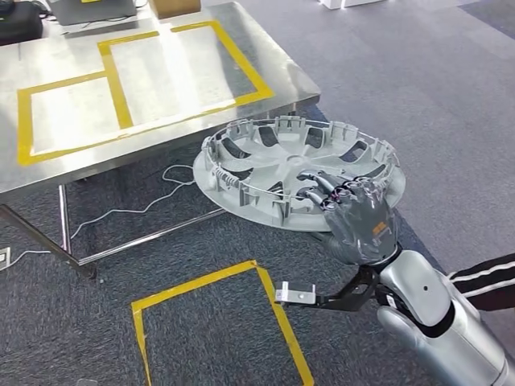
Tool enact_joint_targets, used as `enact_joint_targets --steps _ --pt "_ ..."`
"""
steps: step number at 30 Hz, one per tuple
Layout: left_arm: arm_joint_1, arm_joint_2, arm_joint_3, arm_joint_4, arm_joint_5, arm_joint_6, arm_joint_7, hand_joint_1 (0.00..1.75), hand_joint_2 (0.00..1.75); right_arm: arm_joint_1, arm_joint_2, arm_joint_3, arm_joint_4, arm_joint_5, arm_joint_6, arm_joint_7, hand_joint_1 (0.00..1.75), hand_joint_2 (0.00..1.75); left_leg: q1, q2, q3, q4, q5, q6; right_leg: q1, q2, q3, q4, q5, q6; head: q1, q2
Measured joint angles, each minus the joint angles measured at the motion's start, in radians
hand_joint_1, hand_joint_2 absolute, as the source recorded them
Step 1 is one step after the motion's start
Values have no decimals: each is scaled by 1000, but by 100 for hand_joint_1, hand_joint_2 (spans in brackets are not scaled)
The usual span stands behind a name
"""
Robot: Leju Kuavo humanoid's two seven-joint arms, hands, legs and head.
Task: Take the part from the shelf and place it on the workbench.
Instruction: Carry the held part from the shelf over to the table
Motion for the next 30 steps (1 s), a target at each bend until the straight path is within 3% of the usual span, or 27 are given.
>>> enact_joint_targets --steps 1,2,3,5,7,9,10,11,13,14,16,17,18,20,22,26,30 --pt "2 -1 -3 -2 3 -4 2 0 0 0 0 0 0 0 1 0 175 175 0 -14 0 0 0 0 0 2 -17 24 2 0 0 0" --pt "5 -3 -6 -5 7 -10 5 0 0 0 0 0 0 0 1 0 175 175 1 -29 1 1 0 0 -1 4 -14 7 25 0 0 0" --pt "8 -5 -10 -9 13 -15 9 0 0 0 0 1 0 -1 2 0 175 175 2 -44 2 2 0 -1 -3 11 8 -49 63 -1 1 0" --pt "14 -8 -18 -23 28 -26 18 0 0 -1 0 1 0 -3 4 1 175 175 3 -71 1 7 -1 -8 -13 59 70 -189 125 0 0 0" --pt "22 -10 -29 -39 45 -33 27 0 0 -1 -1 2 0 -6 7 3 175 175 5 -95 -10 10 3 -22 -18 99 100 -252 137 -2 -1 0" --pt "34 -10 -37 -55 58 -37 35 0 0 -3 -1 3 -1 -10 11 5 175 175 9 -119 -20 7 11 -35 -17 85 104 -255 137 -13 -1 0" --pt "40 -11 -40 -62 63 -38 39 0 0 -3 -1 3 -1 -11 13 6 175 175 7 -113 -23 9 10 -41 -17 72 106 -257 138 -19 -2 0" --pt "45 -13 -44 -68 67 -39 41 0 0 -3 -1 3 -1 -12 14 8 175 175 5 -90 -32 25 -1 -46 -18 57 108 -259 140 -27 -6 0" --pt "49 -16 -53 -78 72 -41 46 0 0 -3 -1 4 -1 -12 15 10 175 175 0 -16 -74 113 -52 -55 -16 29 110 -262 141 -38 -13 0" --pt "48 -17 -57 -82 74 -43 47 0 0 -3 -1 3 -1 -13 16 10 175 175 1 10 -105 177 -82 -58 -13 15 110 -262 140 -41 -16 0" --pt "49 -19 -64 -89 80 -46 51 0 0 -3 -1 4 -1 -20 17 8 175 175 4 26 -146 264 -109 -60 -9 -8 110 -262 139 -44 -16 0" --pt "54 -20 -68 -95 86 -49 55 0 0 -4 -1 6 -1 -25 19 4 175 175 4 26 -142 262 -97 -60 -8 -16 110 -262 138 -44 -16 0" --pt "61 -20 -74 -103 93 -51 60 0 0 -4 -1 7 -1 -31 20 1 175 175 5 27 -121 226 -72 -58 -7 -21 111 -262 138 -44 -16 0" --pt "72 -21 -87 -117 114 -55 70 0 0 -6 -1 10 -2 -34 25 -5 175 175 2 32 -47 97 -19 -50 -4 -30 112 -261 136 -40 -16 0" --pt "76 -21 -99 -125 135 -55 78 0 0 -12 -4 11 -4 -30 32 -7 175 175 0 36 -3 15 -2 -43 1 -34 109 -259 134 -35 -15 0" --pt "84 -23 -117 -132 168 -49 95 0 0 -25 -10 16 -6 -20 50 3 175 175 -1 36 -2 4 -2 -41 3 -34 111 -267 139 -42 -13 0" --pt "98 -23 -142 -147 204 -46 121 0 0 -33 -15 18 -6 -10 74 33 175 175 -2 36 -3 4 -2 -33 3 -34 115 -279 146 -30 -13 0"
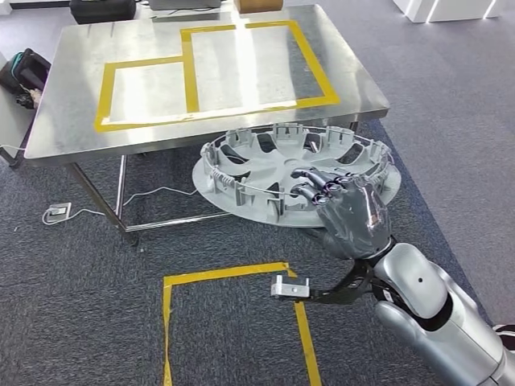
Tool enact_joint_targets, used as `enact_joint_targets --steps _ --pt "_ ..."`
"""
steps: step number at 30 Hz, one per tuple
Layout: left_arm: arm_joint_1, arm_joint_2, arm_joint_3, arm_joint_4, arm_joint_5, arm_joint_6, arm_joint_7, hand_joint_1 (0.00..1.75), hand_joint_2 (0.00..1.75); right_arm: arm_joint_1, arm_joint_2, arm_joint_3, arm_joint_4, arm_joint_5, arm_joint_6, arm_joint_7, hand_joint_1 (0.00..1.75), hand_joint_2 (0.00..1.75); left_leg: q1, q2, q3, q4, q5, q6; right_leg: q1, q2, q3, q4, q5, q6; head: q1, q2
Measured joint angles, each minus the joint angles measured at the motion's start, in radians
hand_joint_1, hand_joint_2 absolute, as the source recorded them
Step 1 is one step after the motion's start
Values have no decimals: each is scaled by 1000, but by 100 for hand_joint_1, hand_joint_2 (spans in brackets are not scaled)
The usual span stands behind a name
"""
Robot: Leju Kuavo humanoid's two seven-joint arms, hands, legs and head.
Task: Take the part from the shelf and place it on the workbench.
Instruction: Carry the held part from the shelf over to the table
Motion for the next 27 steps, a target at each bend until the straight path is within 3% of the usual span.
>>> enact_joint_targets --steps 7,18,24,26,27 --pt "20 1 -25 -25 29 -3 18 0 0 -1 -19 0 -2 8 31 35 175 175 -1 0 -2 1 2 6 -1 1 -1 -4 6 11 -1 0" --pt "25 10 -66 -32 83 -37 6 0 0 -2 -36 3 -8 -4 42 33 175 175 0 0 -2 1 4 7 0 1 -1 -4 6 12 -1 0" --pt "25 43 -112 -30 117 -54 0 0 0 -11 -37 14 -8 -12 45 29 175 175 -4 -3 2 -13 -14 36 -8 -1 1 1 16 35 -1 0" --pt "26 51 -125 -28 125 -49 0 0 0 -16 -37 17 -7 -14 45 28 175 175 0 -8 20 -22 -23 46 -10 9 -15 39 -3 39 2 0" --pt "26 55 -131 -28 128 -47 0 0 0 -18 -37 19 -7 -15 46 27 175 175 2 -10 30 -24 -25 49 -10 18 -40 85 -27 38 4 0"
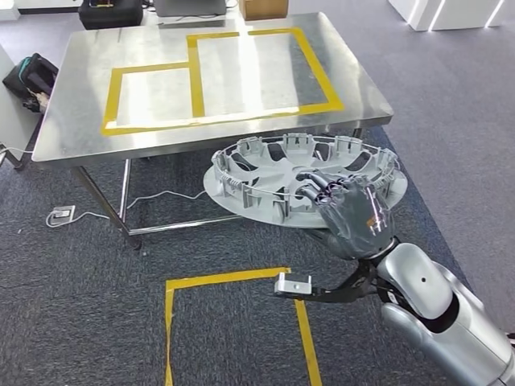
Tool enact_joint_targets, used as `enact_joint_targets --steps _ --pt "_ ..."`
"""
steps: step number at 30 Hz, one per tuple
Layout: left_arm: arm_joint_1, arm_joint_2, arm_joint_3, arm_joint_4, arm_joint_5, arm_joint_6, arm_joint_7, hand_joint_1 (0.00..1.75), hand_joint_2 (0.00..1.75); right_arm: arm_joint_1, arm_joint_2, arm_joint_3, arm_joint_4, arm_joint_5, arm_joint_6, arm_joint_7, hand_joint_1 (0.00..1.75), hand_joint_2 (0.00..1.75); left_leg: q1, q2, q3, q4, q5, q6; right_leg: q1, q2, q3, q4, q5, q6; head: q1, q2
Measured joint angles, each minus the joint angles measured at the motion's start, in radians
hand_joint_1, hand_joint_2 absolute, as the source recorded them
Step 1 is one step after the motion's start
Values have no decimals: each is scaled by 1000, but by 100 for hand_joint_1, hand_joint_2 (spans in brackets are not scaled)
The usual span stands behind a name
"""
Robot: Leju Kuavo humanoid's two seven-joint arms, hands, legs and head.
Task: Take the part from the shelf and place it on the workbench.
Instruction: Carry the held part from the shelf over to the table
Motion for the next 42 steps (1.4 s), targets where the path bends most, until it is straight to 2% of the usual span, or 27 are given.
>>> enact_joint_targets --steps 2,3,4,5,7,8,9,10,12,14,15,18,19,20,21,22,23,25,27,29,31,35,39,42 --pt "0 5 -11 2 6 6 1 0 0 -2 0 5 1 -2 0 -2 175 175 0 -3 11 1 -8 0 -1 15 -72 134 -53 0 4 0" --pt "1 6 -16 3 11 9 2 0 0 -1 0 7 2 -2 0 -2 175 175 0 -4 18 1 -12 -2 -2 17 -107 187 -67 3 5 0" --pt "3 7 -23 4 18 13 4 0 0 -1 0 9 2 -3 1 -2 175 175 2 -5 26 2 -16 -6 -3 18 -126 205 -64 6 5 0" --pt "5 8 -30 5 25 17 7 0 0 -1 0 10 3 -4 1 -2 175 175 4 -7 37 3 -21 -11 -5 18 -124 182 -46 11 5 0" --pt "10 11 -44 7 38 25 13 0 0 0 0 12 5 -6 2 -2 175 175 11 -10 61 7 -38 -28 -14 17 -76 51 27 26 6 0" --pt "12 15 -49 8 43 27 16 0 0 0 0 14 6 -6 3 -2 175 175 14 -12 70 11 -48 -36 -16 18 -53 -11 54 28 8 0" --pt "12 18 -53 8 47 30 18 0 0 0 -1 15 7 -6 4 -3 175 175 14 -14 73 13 -55 -44 -18 20 -38 -49 75 22 10 0" --pt "13 22 -57 9 51 32 19 0 0 -1 -1 16 8 -6 4 -3 175 175 13 -15 73 15 -59 -50 -18 21 -34 -64 84 12 12 0" --pt "14 25 -65 9 61 39 21 0 0 -1 -1 18 8 -6 5 -4 175 175 12 -14 68 21 -58 -58 -15 24 -34 -58 79 -13 11 0" --pt "15 26 -73 10 74 50 23 0 0 -1 -2 18 7 -6 7 -3 175 175 14 -8 39 70 -52 -66 -16 24 -28 -59 72 -25 11 0" --pt "15 27 -78 10 82 55 24 0 0 0 -3 18 7 -6 8 -2 175 175 14 -5 6 122 -62 -70 -16 23 -24 -61 68 -30 11 0" --pt "17 28 -90 10 98 63 30 0 0 0 -4 21 8 -6 10 -2 175 175 13 -1 -118 300 -143 -74 -13 22 -12 -63 53 -43 11 0" --pt "17 28 -92 10 100 64 32 0 0 0 -4 22 8 -6 11 -2 175 175 13 -1 -142 323 -150 -72 -10 22 -6 -63 47 -46 10 0" --pt "17 28 -94 10 101 64 33 0 0 0 -4 23 8 -6 11 -2 175 175 12 -1 -149 311 -131 -69 -8 23 2 -63 41 -48 10 0" --pt "18 28 -95 10 102 64 34 0 0 0 -4 23 8 -6 11 -2 175 175 10 -1 -138 266 -88 -63 -5 23 12 -63 35 -49 11 0" --pt "18 28 -97 10 103 65 34 0 0 -1 -4 23 8 -6 12 -2 175 175 7 0 -116 198 -34 -55 -3 23 21 -64 28 -49 11 0" --pt "18 29 -98 10 103 65 34 0 0 -1 -4 23 8 -6 12 -2 175 175 2 2 -93 131 7 -46 -1 23 29 -63 23 -47 11 0" --pt "18 30 -102 10 106 66 36 0 0 -4 -4 23 8 -6 13 -1 175 175 -6 7 -63 42 36 -37 3 23 31 -64 15 -41 12 0" --pt "21 29 -107 10 116 68 38 0 0 -6 -5 23 7 -7 15 -1 175 175 -6 7 -58 24 36 -49 5 22 29 -64 11 -45 13 0" --pt "24 29 -111 10 130 72 42 0 0 -8 -7 23 8 -10 18 -1 175 175 -6 3 -57 23 44 -55 6 20 34 -68 10 -54 13 0" --pt "24 30 -114 11 142 74 47 0 0 -10 -7 25 8 -11 21 -3 175 175 -7 -1 -56 23 40 -48 6 17 40 -79 12 -52 13 0" --pt "24 34 -122 11 157 69 53 0 0 -18 -7 31 10 -11 26 -6 175 175 -11 -2 -55 25 32 -33 1 15 51 -94 12 -26 13 0" --pt "24 39 -132 12 164 67 55 0 0 -24 -7 34 13 -12 29 -6 175 175 -19 -2 -52 25 25 -19 -6 15 58 -103 11 -8 12 0" --pt "25 44 -138 14 178 74 55 0 0 -28 -7 37 16 -14 30 -6 175 175 -18 -5 -41 15 3 -1 -9 16 65 -93 12 7 13 0"
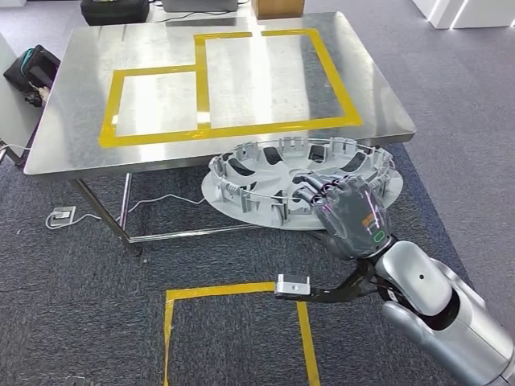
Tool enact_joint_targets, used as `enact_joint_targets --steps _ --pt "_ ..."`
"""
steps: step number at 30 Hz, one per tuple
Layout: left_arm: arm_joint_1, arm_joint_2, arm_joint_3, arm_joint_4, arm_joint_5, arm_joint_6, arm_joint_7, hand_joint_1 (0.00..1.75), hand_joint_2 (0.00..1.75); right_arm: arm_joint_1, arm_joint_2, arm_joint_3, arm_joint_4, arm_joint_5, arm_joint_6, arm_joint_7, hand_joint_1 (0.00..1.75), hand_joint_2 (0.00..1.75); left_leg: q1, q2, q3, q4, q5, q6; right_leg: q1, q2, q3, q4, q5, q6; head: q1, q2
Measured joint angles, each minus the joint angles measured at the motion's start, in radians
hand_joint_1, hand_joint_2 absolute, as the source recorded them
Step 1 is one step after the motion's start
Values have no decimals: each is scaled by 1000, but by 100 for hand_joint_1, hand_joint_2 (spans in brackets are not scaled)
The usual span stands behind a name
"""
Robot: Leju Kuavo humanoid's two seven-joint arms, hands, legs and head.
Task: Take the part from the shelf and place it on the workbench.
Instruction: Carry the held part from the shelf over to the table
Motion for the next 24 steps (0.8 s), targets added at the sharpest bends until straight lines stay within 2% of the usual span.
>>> enact_joint_targets --steps 2,5,6,7,8,9,10,12,13,14,16,17,18,19,20,21,22,23,24 --pt "2 2 -7 1 10 8 0 0 0 -6 0 1 1 -2 0 0 175 175 3 -3 19 -4 -12 11 0 1 -25 57 -27 1 2 0" --pt "7 6 -19 2 28 20 2 0 0 -8 0 3 2 -4 0 0 175 175 2 -3 45 -3 -26 17 2 4 -137 254 -103 -4 5 0" --pt "8 7 -23 3 33 23 3 0 0 -7 0 4 3 -5 0 0 175 175 2 -4 57 -3 -32 15 2 4 -169 297 -113 -4 6 0" --pt "10 7 -27 4 37 25 5 0 0 -7 0 5 4 -6 0 0 175 175 3 -4 72 -2 -41 11 2 4 -183 303 -107 -5 6 0" --pt "12 7 -29 5 39 26 6 0 0 -6 0 6 5 -6 0 1 175 175 4 -4 90 -2 -51 7 2 4 -181 271 -86 -6 6 0" --pt "14 7 -33 5 41 27 8 0 0 -6 0 7 6 -6 0 1 175 175 6 -4 110 -2 -63 2 2 4 -165 210 -48 -6 6 0" --pt "16 8 -36 5 44 28 10 0 0 -5 0 8 6 -6 0 1 175 175 6 -5 127 -1 -76 -4 1 3 -147 138 6 -6 7 0" --pt "16 12 -43 6 50 31 13 0 0 -5 0 12 9 -7 1 2 175 175 6 -6 150 0 -97 -16 2 4 -122 45 71 -11 7 0" --pt "15 14 -45 6 52 33 15 0 0 -5 0 14 9 -7 1 2 175 175 6 -5 154 0 -102 -21 4 6 -117 31 83 -16 6 0" --pt "14 16 -48 6 53 34 16 0 0 -6 0 15 10 -8 1 2 175 175 6 -5 154 5 -99 -27 5 8 -112 31 74 -23 5 0" --pt "13 17 -53 6 54 36 18 0 0 -6 -1 16 9 -8 1 3 175 175 7 -3 117 65 -67 -39 2 10 -97 24 70 -33 4 0" --pt "13 17 -55 6 55 36 18 0 0 -5 -1 16 9 -8 1 4 175 175 8 -2 79 122 -50 -46 0 9 -88 18 66 -38 3 0" --pt "13 18 -57 6 56 36 18 0 0 -4 -1 16 9 -9 1 5 175 175 9 0 30 188 -50 -52 -1 8 -78 12 60 -42 2 0" --pt "14 19 -59 6 56 37 18 0 0 -4 -1 17 9 -9 1 5 175 175 11 1 -17 246 -70 -57 -2 8 -68 8 53 -46 1 0" --pt "15 20 -60 7 57 37 18 0 0 -3 -1 17 9 -8 1 5 175 175 13 2 -58 287 -107 -61 -2 8 -57 6 44 -49 0 0" --pt "16 20 -62 7 57 37 18 0 0 -3 -1 18 9 -8 1 5 175 175 16 2 -88 307 -144 -64 -2 8 -45 4 34 -50 0 0" --pt "17 21 -63 7 57 37 18 0 0 -3 -1 18 9 -8 1 5 175 175 18 3 -104 303 -166 -65 -3 8 -32 4 24 -50 0 0" --pt "18 21 -63 7 57 37 18 0 0 -3 -1 18 9 -8 1 5 175 175 20 3 -107 276 -162 -66 -4 9 -18 4 13 -49 0 0" --pt "18 21 -64 7 57 37 18 0 0 -3 -1 18 9 -8 1 5 175 175 22 4 -96 227 -129 -67 -6 9 -3 3 2 -46 0 0"
